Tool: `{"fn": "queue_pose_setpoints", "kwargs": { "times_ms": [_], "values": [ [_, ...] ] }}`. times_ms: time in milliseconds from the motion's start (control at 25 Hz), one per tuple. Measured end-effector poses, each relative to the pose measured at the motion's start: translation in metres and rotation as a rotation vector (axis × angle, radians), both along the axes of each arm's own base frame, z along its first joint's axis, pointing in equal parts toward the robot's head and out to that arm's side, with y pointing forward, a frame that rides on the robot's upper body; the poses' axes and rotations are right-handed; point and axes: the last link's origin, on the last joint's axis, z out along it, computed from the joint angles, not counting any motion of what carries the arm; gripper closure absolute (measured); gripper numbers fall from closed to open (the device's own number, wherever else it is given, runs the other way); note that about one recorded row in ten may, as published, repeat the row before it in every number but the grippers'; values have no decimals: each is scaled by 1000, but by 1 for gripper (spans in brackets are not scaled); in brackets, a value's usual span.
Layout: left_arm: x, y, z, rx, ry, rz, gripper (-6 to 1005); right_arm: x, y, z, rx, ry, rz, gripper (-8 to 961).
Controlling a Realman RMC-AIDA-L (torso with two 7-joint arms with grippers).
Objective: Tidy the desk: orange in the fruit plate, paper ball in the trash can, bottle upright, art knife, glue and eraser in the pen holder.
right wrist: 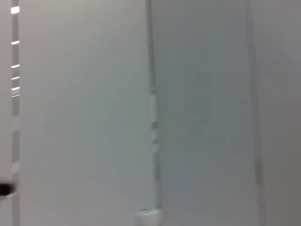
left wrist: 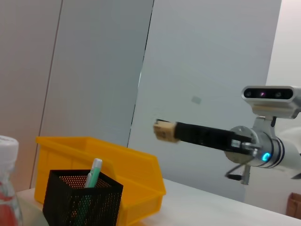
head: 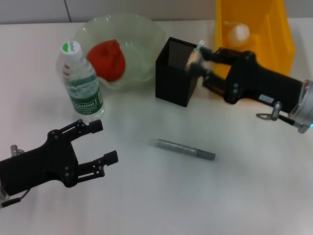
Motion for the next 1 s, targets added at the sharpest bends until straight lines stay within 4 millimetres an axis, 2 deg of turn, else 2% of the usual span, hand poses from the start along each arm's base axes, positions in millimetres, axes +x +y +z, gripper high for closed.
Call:
{"fn": "queue_pose_setpoints", "kwargs": {
  "times_ms": [320,600,1000],
  "values": [
    [0,0,0,0,-1,0,159,10,19,2,95,-1,-133,566],
    [0,0,-1,-2,-1,-1,159,-5,41,-4,76,-28,-153,566],
    [1,0,-1,-2,-3,-2,159,-14,55,-14,55,-73,-175,565]
  ]
}}
